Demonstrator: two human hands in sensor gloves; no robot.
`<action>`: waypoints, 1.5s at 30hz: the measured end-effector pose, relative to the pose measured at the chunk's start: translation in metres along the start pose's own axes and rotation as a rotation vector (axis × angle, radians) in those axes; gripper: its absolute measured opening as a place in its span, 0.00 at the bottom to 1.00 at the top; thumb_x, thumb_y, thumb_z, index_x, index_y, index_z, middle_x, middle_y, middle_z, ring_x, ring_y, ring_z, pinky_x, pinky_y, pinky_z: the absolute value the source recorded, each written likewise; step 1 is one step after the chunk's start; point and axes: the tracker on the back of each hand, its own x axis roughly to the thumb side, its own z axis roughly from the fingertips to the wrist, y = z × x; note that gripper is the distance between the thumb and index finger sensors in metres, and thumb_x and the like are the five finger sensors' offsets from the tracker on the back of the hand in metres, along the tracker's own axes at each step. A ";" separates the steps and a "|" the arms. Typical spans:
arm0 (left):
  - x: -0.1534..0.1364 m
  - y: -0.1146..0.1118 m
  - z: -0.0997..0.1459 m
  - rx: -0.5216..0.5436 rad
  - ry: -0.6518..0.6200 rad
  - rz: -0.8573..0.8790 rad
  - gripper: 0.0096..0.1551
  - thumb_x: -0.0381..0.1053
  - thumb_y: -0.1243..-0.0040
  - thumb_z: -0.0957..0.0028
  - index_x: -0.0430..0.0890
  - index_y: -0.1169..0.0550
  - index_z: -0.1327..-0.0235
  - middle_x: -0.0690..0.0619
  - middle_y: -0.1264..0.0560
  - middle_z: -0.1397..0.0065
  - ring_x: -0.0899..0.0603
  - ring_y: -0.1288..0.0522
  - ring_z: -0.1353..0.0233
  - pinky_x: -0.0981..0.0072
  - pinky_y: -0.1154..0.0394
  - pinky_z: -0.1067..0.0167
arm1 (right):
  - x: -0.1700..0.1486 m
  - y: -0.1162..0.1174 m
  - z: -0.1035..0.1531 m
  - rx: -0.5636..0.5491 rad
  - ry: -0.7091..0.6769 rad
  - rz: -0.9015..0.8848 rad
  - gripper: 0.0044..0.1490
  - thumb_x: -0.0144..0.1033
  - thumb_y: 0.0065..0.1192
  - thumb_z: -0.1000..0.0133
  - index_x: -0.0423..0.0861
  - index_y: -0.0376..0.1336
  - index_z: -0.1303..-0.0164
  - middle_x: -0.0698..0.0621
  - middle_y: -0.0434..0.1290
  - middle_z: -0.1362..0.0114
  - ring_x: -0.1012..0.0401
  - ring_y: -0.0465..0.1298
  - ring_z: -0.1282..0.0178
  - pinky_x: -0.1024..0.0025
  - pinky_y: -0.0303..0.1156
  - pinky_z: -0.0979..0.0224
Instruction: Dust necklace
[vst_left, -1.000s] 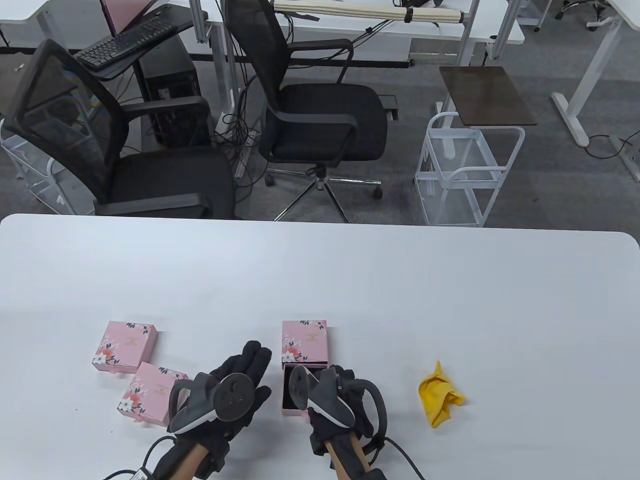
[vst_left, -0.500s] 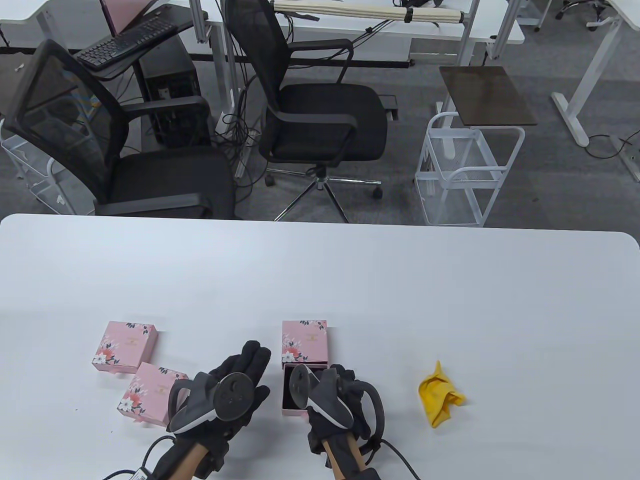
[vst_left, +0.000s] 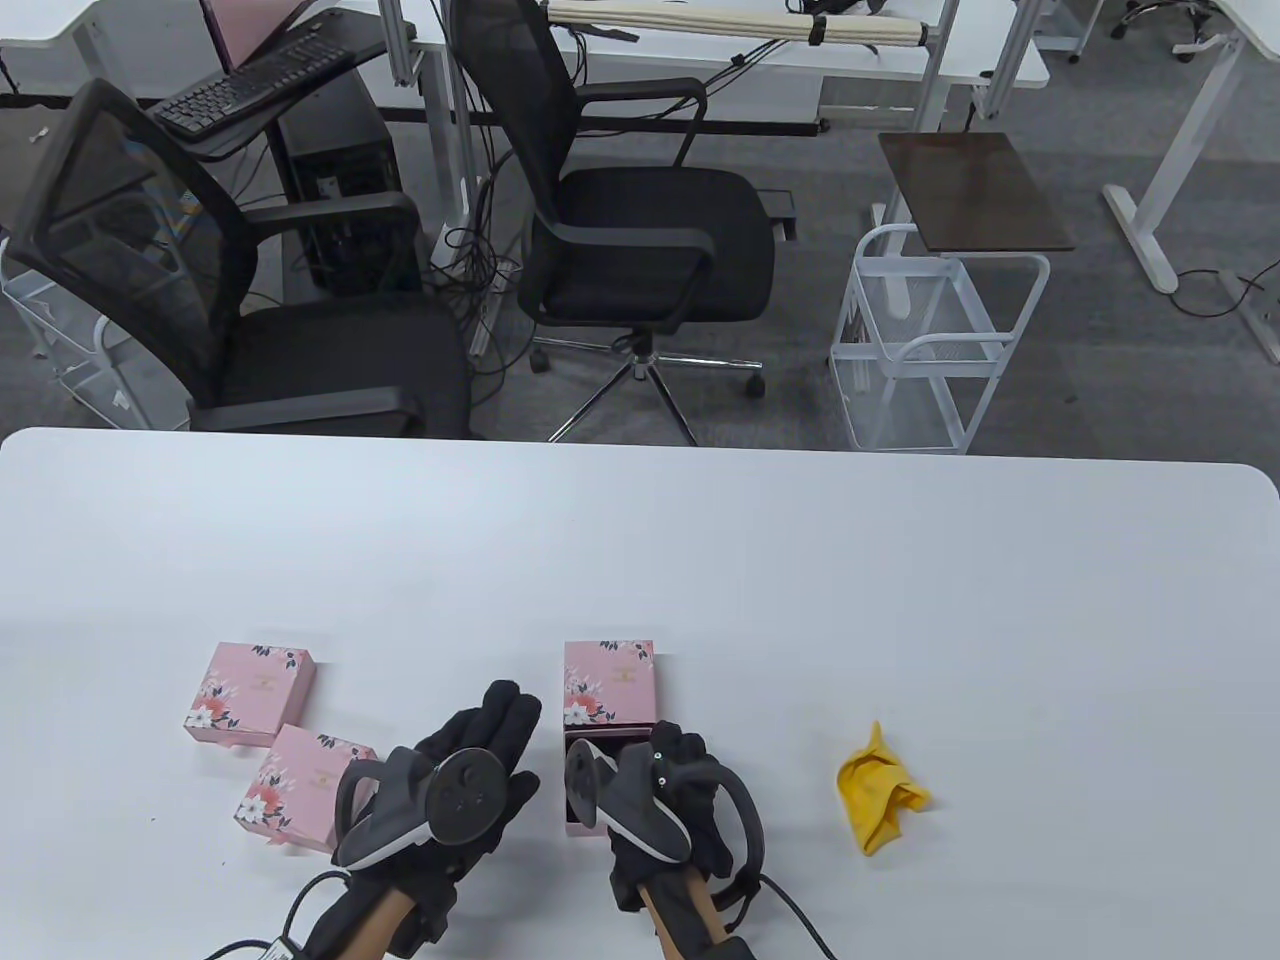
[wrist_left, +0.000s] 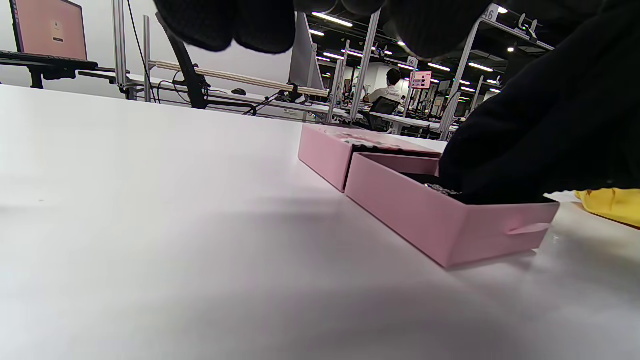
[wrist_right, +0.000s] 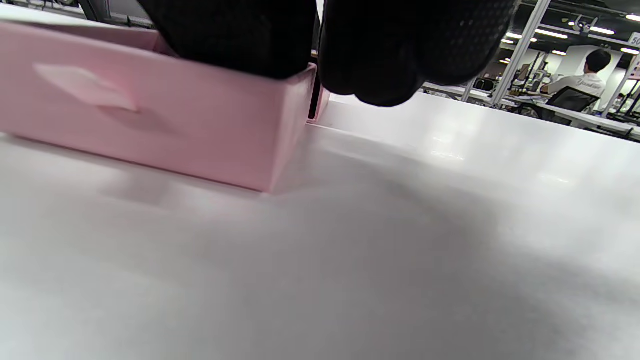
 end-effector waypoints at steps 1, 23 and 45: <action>0.000 0.000 0.000 0.002 -0.001 0.000 0.40 0.59 0.48 0.36 0.55 0.49 0.16 0.52 0.54 0.10 0.41 0.43 0.17 0.43 0.38 0.24 | 0.000 0.000 0.000 -0.004 0.000 -0.009 0.23 0.36 0.65 0.32 0.43 0.66 0.28 0.28 0.60 0.19 0.35 0.67 0.30 0.46 0.68 0.31; -0.001 0.000 0.002 0.046 -0.015 0.025 0.40 0.59 0.48 0.36 0.55 0.50 0.16 0.52 0.54 0.10 0.41 0.44 0.17 0.43 0.39 0.23 | -0.018 -0.072 0.021 -0.204 -0.105 -0.367 0.24 0.35 0.60 0.32 0.42 0.62 0.27 0.37 0.76 0.34 0.47 0.80 0.46 0.55 0.76 0.41; 0.023 0.081 -0.001 0.315 -0.050 0.406 0.32 0.61 0.35 0.42 0.52 0.25 0.26 0.51 0.19 0.27 0.46 0.19 0.34 0.52 0.21 0.38 | -0.043 -0.153 0.046 -0.360 -0.355 -0.756 0.24 0.35 0.59 0.31 0.41 0.62 0.26 0.38 0.76 0.34 0.47 0.79 0.45 0.53 0.75 0.40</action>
